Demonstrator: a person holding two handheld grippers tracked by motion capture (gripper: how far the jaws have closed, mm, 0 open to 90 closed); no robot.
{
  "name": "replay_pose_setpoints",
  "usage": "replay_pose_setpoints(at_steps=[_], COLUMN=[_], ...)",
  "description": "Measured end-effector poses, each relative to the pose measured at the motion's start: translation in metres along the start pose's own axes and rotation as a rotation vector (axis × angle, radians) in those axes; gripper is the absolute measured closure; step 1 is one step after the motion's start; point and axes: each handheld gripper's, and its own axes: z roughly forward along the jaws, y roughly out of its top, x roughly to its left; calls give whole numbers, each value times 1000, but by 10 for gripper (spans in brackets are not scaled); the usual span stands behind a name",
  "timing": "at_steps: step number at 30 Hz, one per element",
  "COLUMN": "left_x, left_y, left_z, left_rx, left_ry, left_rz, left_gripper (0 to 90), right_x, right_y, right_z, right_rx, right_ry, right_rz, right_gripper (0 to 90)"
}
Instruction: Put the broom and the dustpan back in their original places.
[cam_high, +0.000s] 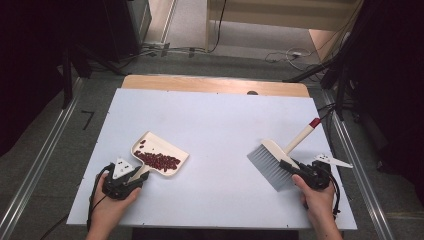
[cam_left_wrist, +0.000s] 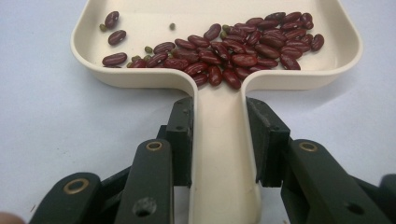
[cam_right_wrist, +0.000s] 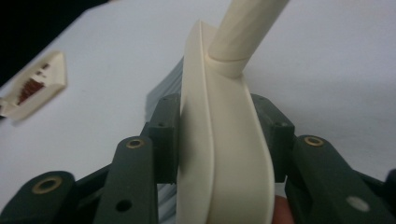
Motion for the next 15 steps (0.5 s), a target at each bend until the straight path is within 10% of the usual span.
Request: replay_pose_setpoints(at_steps=[7, 15], left_x=[1, -5], left_y=[1, 9], left_z=[0, -7], left_rx=[-6, -83], left_ry=[-15, -72], left_rz=[-16, -9], left_gripper=[635, 145], right_x=[3, 5], right_y=[2, 9], right_z=[2, -7], right_rx=[48, 77], right_ry=[-82, -240], right_rz=[-41, -139], right_gripper=[451, 182])
